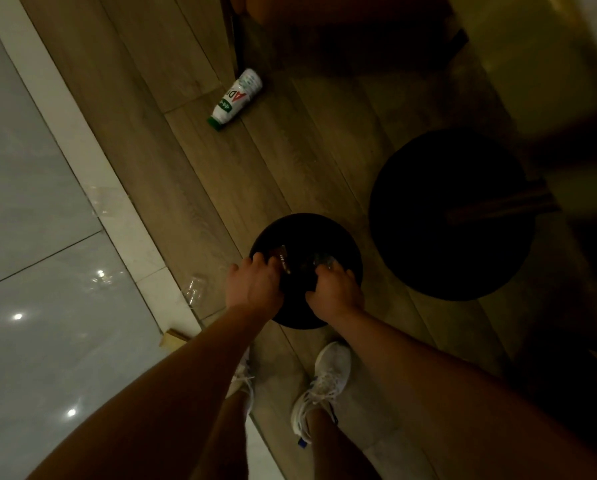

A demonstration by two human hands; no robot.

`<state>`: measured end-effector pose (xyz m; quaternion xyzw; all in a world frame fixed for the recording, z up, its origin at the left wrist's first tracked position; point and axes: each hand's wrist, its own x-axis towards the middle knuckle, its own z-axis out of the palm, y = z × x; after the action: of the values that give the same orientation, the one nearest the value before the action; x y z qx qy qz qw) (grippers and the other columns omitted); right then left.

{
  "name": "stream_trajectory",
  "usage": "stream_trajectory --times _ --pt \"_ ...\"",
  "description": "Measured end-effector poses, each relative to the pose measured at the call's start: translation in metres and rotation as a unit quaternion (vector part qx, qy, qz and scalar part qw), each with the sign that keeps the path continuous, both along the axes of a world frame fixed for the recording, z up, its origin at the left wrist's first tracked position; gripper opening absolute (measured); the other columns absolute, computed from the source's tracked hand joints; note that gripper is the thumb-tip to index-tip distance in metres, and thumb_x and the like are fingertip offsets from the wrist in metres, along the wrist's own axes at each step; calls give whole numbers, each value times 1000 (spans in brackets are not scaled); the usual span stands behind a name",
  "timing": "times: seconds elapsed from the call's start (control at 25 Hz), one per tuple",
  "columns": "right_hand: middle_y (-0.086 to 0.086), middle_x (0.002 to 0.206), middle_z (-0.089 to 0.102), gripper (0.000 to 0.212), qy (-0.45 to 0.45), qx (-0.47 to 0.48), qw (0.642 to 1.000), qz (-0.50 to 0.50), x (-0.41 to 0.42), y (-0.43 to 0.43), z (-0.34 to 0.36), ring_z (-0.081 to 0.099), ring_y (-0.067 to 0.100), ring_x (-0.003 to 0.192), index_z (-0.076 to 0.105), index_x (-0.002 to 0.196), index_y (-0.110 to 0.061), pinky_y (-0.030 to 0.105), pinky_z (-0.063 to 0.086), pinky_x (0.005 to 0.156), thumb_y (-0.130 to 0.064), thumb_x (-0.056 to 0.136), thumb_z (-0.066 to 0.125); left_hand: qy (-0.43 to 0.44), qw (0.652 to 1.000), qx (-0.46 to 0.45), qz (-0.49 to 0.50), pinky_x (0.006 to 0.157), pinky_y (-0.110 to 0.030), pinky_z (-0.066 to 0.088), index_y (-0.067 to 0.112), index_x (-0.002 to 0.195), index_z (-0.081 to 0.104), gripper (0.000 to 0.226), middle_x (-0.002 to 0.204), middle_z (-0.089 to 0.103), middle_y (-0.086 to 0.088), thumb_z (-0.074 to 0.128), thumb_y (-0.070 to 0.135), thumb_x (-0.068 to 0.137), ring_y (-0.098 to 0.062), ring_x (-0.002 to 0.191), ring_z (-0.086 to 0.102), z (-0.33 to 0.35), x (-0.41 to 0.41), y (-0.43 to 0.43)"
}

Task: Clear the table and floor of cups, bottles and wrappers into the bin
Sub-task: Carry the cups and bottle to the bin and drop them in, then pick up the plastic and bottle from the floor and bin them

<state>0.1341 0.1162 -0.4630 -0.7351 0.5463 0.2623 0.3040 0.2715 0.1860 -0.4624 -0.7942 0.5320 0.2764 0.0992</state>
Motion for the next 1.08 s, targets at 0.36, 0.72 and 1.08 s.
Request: stream_trajectory --times 0.36,0.72,1.08 --pt "11 128 62 41 -131 169 943 -256 -46 62 160 58 27 117 58 125 -11 32 46 94 -27 88 65 194 965 92 149 78 -28 48 23 127 58 42 113 69 -4 60 31 86 -22 104 64 160 -15 79" --pt "15 120 66 33 -98 116 902 -405 -213 200 318 62 30 110 64 115 -9 37 48 95 -24 86 66 228 951 123 171 78 -31 50 23 113 65 35 94 73 -4 68 34 80 -23 87 69 300 -57 169" --pt "7 111 64 33 -45 56 769 -636 -323 372 383 61 27 106 65 110 -15 29 45 84 -32 83 71 198 962 182 -50 93 -37 47 10 115 67 35 120 66 -16 68 21 83 -32 107 61 350 -107 175"
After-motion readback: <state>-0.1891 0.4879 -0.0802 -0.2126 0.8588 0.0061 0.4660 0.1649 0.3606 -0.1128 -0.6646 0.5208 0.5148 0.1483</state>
